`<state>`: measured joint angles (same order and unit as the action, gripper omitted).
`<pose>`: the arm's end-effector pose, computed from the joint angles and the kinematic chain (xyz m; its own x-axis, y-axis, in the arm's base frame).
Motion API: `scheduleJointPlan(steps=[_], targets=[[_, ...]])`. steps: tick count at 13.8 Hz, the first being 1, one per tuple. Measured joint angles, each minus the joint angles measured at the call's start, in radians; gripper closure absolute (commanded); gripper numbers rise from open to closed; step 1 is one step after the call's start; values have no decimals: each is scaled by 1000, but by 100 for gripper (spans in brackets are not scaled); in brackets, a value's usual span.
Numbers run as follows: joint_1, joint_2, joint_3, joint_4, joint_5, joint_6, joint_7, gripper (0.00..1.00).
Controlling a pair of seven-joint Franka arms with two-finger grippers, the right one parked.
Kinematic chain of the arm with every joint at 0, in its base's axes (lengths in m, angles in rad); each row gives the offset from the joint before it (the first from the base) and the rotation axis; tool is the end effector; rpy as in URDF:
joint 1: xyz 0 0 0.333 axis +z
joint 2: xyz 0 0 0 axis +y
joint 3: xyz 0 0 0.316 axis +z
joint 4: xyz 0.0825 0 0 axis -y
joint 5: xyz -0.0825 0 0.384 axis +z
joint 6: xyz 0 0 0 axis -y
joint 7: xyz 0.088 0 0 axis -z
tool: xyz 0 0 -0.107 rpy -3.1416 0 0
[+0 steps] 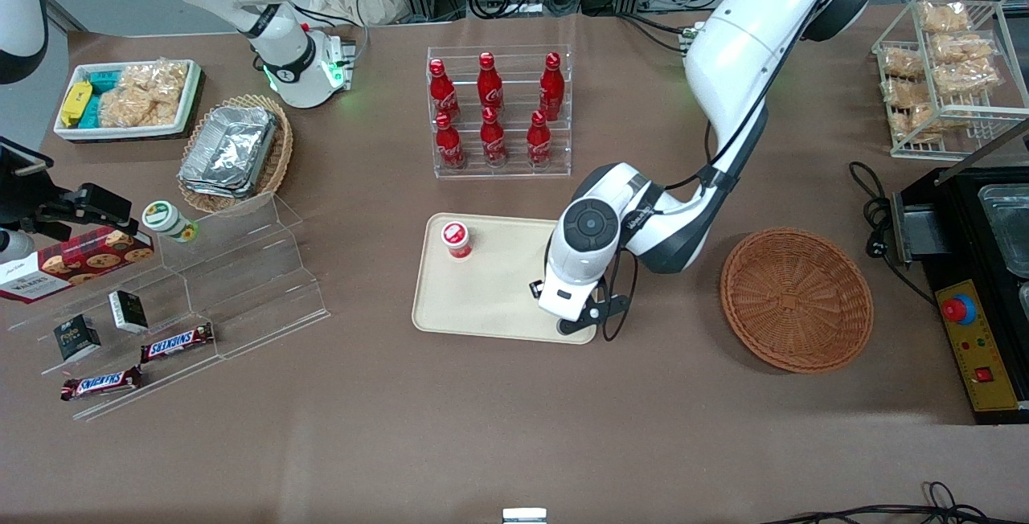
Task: Place sandwich from basket to tray
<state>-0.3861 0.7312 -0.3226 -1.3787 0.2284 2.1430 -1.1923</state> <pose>0.5976 -0.4320 0.3017 0.8995 0.4367 0.0141 0.4347 -0.8977 0.0718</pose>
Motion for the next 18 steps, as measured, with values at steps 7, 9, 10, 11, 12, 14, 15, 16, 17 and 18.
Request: scheduleJointPlan(steps=[7, 9, 10, 11, 12, 14, 15, 16, 17, 18], targets=[[113, -303, 9, 15, 8, -257, -82, 0], [177, -365, 9, 12, 5, -281, -74, 0], [198, -386, 9, 9, 4, -288, -65, 0], [213, -400, 9, 5, -2, -300, -41, 0], [225, -410, 10, 3, -16, -316, -6, 0], [259, -427, 17, 0, -52, -351, 98, 0], [275, -438, 39, -1, -80, -369, 170, 0], [285, -450, 81, -1, -120, -386, 253, 0], [292, -465, 130, -1, -163, -407, 349, 0], [298, -481, 175, -1, -194, -437, 442, 0]])
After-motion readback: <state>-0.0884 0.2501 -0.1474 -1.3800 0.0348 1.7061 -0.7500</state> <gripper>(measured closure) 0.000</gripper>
